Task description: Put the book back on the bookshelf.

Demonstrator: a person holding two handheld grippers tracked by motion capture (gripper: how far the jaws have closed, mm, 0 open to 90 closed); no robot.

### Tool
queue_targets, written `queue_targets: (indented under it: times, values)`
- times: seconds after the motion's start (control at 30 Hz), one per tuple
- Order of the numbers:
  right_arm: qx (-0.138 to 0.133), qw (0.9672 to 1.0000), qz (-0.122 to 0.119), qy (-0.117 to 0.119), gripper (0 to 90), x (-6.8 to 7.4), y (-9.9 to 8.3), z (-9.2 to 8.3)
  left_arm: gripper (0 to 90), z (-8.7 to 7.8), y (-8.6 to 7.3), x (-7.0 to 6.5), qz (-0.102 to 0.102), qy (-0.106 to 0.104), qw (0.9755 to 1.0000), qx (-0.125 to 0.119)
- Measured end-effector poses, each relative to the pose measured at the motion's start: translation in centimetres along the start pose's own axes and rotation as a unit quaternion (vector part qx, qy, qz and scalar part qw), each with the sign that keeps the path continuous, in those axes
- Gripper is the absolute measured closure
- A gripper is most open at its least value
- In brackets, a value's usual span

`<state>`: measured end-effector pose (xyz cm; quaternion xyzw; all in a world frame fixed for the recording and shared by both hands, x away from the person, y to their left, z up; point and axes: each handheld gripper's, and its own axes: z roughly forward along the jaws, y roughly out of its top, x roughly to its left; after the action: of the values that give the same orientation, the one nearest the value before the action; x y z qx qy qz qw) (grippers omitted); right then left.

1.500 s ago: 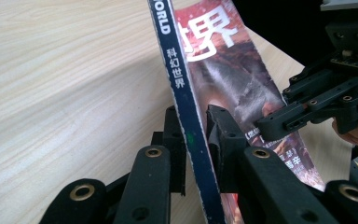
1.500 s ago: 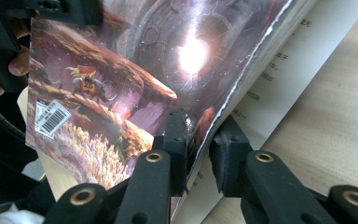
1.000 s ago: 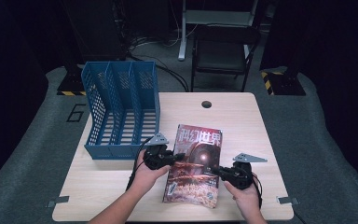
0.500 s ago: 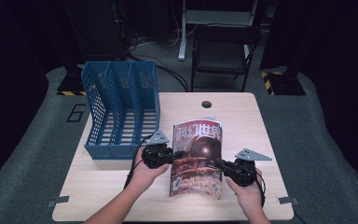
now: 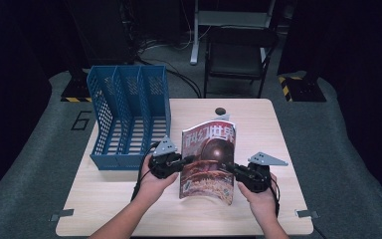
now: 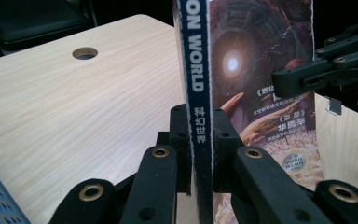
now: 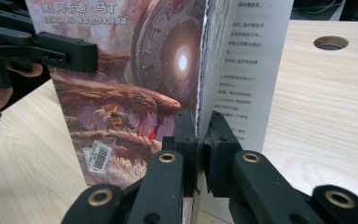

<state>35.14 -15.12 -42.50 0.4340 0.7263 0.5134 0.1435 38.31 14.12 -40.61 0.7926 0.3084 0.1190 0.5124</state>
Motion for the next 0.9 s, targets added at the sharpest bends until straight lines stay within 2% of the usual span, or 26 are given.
queue_targets:
  times: [0.13, 0.17, 0.33, 0.37, 0.4, 0.47, 0.67, 0.87, 0.9]
  values:
    - [0.003, 0.9999, -0.005, -0.009, 85.2, -0.3, 0.0, 0.3, 82.6, 0.3, -0.1, -0.2, 0.007, 0.004, 1.0000, -0.006]
    - [0.003, 0.9999, -0.006, -0.012, 85.2, -0.4, 0.0, 0.4, 82.6, 0.3, 0.0, -0.2, 0.017, 0.004, 0.9998, -0.002]
    - [-0.003, 0.9999, -0.006, -0.015, 85.2, -0.5, -0.1, 0.5, 82.6, 0.6, -0.1, -0.4, 0.032, 0.015, 0.9993, -0.011]
    - [-0.003, 0.9998, -0.007, -0.018, 85.2, -0.5, -0.1, 0.6, 82.5, 0.6, -0.2, -0.4, 0.030, 0.012, 0.9994, -0.008]
    - [-0.004, 0.9998, -0.008, -0.019, 85.2, -0.5, -0.2, 0.6, 82.5, 0.8, -0.4, -0.5, 0.024, 0.016, 0.9994, -0.020]
    - [-0.003, 0.9997, -0.011, -0.022, 85.2, -0.5, -0.2, 0.8, 82.5, 0.8, -0.5, -0.4, 0.037, 0.021, 0.9989, -0.019]
    - [-0.002, 0.9996, -0.008, -0.028, 85.2, -0.4, -0.2, 1.1, 82.4, 0.9, -0.9, -0.6, 0.037, 0.023, 0.9987, -0.028]
    - [-0.013, 0.9997, 0.001, -0.023, 85.3, -0.1, -0.4, 1.1, 82.3, 0.5, -1.0, -0.7, 0.045, 0.012, 0.9986, -0.023]
    - [-0.016, 0.9996, -0.003, -0.024, 85.2, 0.0, -0.5, 1.0, 82.3, 0.5, -1.2, -0.8, 0.043, 0.015, 0.9985, -0.030]
